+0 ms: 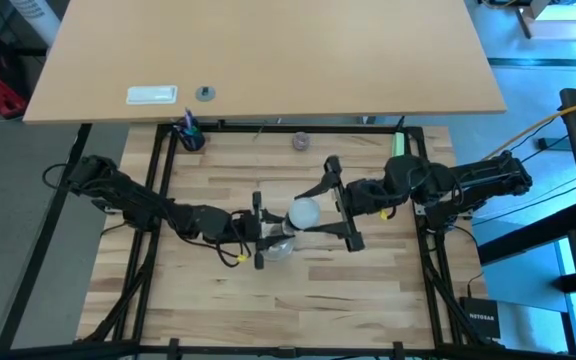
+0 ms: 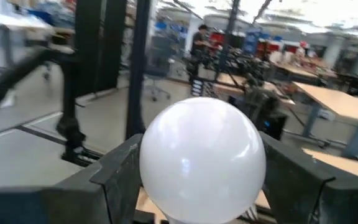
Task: Screw lightbulb
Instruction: Insert the lightbulb into the silver lamp
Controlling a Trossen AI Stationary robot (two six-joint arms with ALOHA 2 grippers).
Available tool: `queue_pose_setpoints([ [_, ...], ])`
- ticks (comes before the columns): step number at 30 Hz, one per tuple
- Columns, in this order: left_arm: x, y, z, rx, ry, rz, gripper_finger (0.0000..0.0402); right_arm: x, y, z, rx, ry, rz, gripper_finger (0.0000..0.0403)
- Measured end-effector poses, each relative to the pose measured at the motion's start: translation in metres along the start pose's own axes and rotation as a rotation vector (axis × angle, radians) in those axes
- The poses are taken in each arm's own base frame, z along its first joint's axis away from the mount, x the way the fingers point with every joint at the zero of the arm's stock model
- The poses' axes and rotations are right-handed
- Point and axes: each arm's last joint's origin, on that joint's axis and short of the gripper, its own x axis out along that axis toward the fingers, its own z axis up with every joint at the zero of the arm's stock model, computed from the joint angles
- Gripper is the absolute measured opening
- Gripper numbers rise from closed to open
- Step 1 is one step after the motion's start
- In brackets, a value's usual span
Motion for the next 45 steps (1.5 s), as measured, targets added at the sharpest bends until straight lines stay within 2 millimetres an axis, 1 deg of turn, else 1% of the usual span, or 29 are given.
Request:
queue_pose_setpoints([
  [2, 0.002, 0.006, -0.004, -0.029, 0.038, 0.035, 0.0124, -0.003, -0.002, 0.001, -0.002, 0.010, -0.042, 0.0272],
  [6, 0.006, 0.016, -0.009, -0.083, 0.088, 0.079, 0.0124, -0.011, -0.005, 0.010, -0.002, -0.021, -0.110, 0.0272],
  [12, 0.007, 0.020, -0.014, -0.098, 0.125, 0.097, 0.0124, -0.020, -0.006, 0.017, 0.001, -0.041, -0.132, 0.0272],
  [14, 0.006, 0.018, -0.013, -0.087, 0.124, 0.090, 0.0124, -0.030, -0.007, 0.022, 0.000, -0.042, -0.148, 0.0272],
  [18, 0.005, 0.013, -0.013, -0.046, 0.122, 0.071, 0.0124, -0.064, -0.013, 0.033, -0.018, -0.004, -0.209, 0.0272],
  [20, 0.004, 0.012, -0.013, -0.039, 0.122, 0.068, 0.0124, -0.076, -0.016, 0.031, -0.008, 0.007, -0.233, 0.0272],
  [22, 0.005, 0.013, -0.013, -0.039, 0.121, 0.069, 0.0124, -0.081, -0.020, 0.022, 0.020, -0.007, -0.252, 0.0272],
  [24, 0.005, 0.013, -0.013, -0.036, 0.122, 0.071, 0.0124, -0.077, -0.023, 0.010, 0.051, -0.084, -0.236, 0.0272],
  [26, 0.005, 0.014, -0.013, -0.029, 0.124, 0.072, 0.0124, -0.068, -0.022, -0.006, 0.070, -0.166, -0.186, 0.0272],
  [28, 0.005, 0.014, -0.013, -0.022, 0.124, 0.072, 0.0124, -0.054, -0.021, -0.022, 0.081, -0.251, -0.154, 0.0272],
  [30, 0.005, 0.015, -0.014, -0.024, 0.124, 0.076, 0.0124, -0.040, -0.020, -0.036, 0.095, -0.283, -0.141, 0.0272],
  [32, 0.006, 0.015, -0.014, -0.029, 0.123, 0.078, 0.0124, -0.026, -0.020, -0.045, 0.100, -0.295, -0.118, 0.0272],
  [34, 0.006, 0.016, -0.014, -0.030, 0.124, 0.079, 0.0124, -0.016, -0.021, -0.048, 0.098, -0.304, -0.099, 0.0272],
  [36, 0.006, 0.016, -0.014, -0.028, 0.124, 0.079, 0.0124, -0.012, -0.021, -0.047, 0.096, -0.314, -0.092, 0.0272],
  [45, 0.006, 0.015, -0.015, -0.029, 0.126, 0.079, 0.0124, -0.011, -0.020, -0.052, 0.103, -0.241, -0.072, 0.0272],
])
